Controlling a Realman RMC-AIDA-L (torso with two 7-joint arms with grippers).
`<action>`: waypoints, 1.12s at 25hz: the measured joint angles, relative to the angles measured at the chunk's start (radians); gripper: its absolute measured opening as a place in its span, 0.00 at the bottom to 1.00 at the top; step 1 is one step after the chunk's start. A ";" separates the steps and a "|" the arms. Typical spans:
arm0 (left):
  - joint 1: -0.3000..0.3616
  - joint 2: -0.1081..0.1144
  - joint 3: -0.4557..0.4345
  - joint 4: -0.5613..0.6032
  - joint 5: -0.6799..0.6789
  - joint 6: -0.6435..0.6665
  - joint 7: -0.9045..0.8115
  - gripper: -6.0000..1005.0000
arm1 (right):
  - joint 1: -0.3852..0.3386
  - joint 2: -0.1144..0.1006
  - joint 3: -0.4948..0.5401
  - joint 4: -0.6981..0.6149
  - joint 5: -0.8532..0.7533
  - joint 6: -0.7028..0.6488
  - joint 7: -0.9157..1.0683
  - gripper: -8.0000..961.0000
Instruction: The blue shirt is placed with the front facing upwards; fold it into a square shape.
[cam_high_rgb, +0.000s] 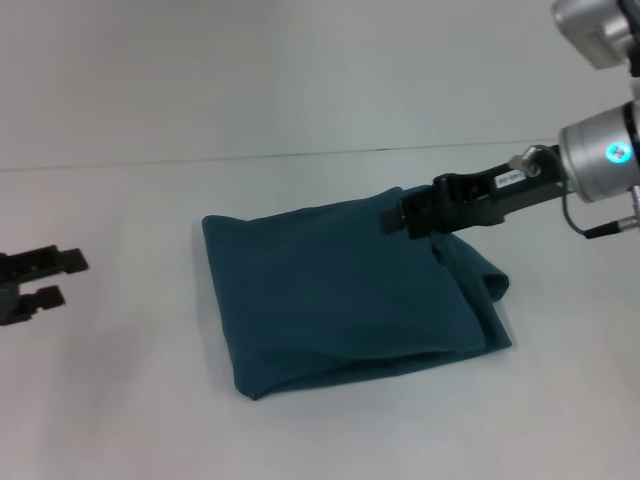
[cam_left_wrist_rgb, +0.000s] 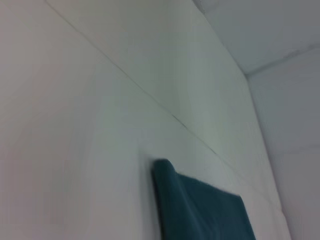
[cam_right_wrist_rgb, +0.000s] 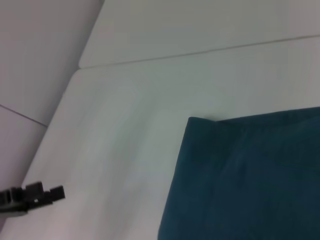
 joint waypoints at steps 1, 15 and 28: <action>-0.002 0.000 0.004 -0.001 0.000 0.010 0.004 0.76 | -0.006 -0.003 0.014 0.001 0.010 -0.006 -0.016 0.55; -0.051 -0.042 0.068 0.016 0.000 0.034 0.017 0.76 | -0.136 -0.054 0.191 0.003 0.203 -0.039 -0.207 0.72; -0.055 -0.041 0.202 0.015 0.006 -0.001 0.056 0.75 | -0.327 -0.046 0.308 0.008 0.290 -0.051 -0.474 0.98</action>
